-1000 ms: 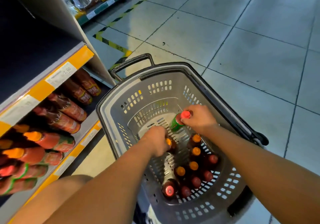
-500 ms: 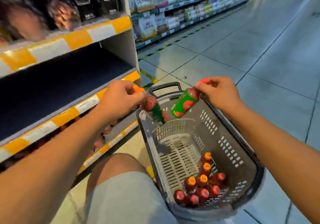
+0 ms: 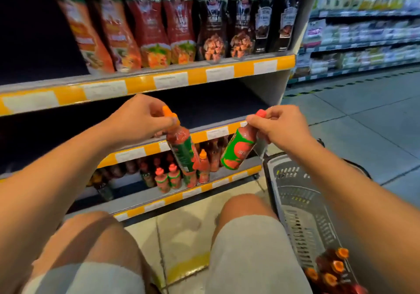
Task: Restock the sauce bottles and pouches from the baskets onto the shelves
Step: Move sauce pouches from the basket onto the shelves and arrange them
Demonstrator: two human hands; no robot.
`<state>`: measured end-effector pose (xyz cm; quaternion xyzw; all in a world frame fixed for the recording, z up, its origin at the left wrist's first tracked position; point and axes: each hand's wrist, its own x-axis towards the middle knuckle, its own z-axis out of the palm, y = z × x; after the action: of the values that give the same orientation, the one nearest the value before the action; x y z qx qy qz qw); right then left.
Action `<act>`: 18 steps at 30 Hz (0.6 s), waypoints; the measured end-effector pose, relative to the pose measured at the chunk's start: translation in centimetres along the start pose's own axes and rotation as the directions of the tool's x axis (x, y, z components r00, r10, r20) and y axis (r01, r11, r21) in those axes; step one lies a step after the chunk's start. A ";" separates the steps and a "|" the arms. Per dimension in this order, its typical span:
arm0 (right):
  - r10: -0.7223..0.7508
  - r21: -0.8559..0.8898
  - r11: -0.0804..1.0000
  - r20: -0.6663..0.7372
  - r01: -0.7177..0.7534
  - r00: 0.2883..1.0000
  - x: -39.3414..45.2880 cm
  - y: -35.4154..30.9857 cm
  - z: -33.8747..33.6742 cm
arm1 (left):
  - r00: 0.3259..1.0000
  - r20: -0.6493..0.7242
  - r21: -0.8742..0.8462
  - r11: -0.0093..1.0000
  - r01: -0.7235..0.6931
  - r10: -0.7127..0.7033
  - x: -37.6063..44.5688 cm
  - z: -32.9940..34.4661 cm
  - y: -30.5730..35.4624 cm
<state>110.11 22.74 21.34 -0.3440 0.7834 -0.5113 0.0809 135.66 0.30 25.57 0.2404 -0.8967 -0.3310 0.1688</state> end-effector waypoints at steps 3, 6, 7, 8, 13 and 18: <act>-0.037 0.010 0.999 0.093 0.036 0.995 0.1 -1.9 4.8 | 1.000 0.006 0.095 0.995 0.020 -0.021 -2.6 -2.9 -3.0; -0.048 -0.029 0.998 0.161 0.053 0.986 0.1 -3.7 10.4 | 0.993 -0.052 0.179 0.977 0.112 -0.104 -5.2 -5.1 -6.8; -0.049 -0.043 0.997 0.182 0.058 0.982 0.0 -4.1 12.3 | 0.987 -0.081 0.197 0.969 0.150 -0.137 -6.0 -5.6 -8.2; -0.049 -0.050 0.997 0.207 0.060 0.977 0.0 -4.4 14.2 | 0.980 -0.112 0.212 0.959 0.187 -0.166 -6.8 -5.9 -9.5; 0.026 -0.082 0.997 0.345 0.003 0.938 -0.7 -4.7 22.7 | 0.908 -0.226 0.183 0.900 0.396 -0.353 -10.4 -5.9 -16.2; 0.141 -0.194 0.979 0.436 -0.060 0.889 -1.7 -3.4 28.6 | 0.804 -0.293 0.046 0.832 0.553 -0.518 -12.6 -3.2 -21.9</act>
<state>126.58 1.66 10.66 -0.4172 0.8024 -0.3425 0.2546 154.55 -9.03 11.29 0.5367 -0.7802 -0.2710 0.1725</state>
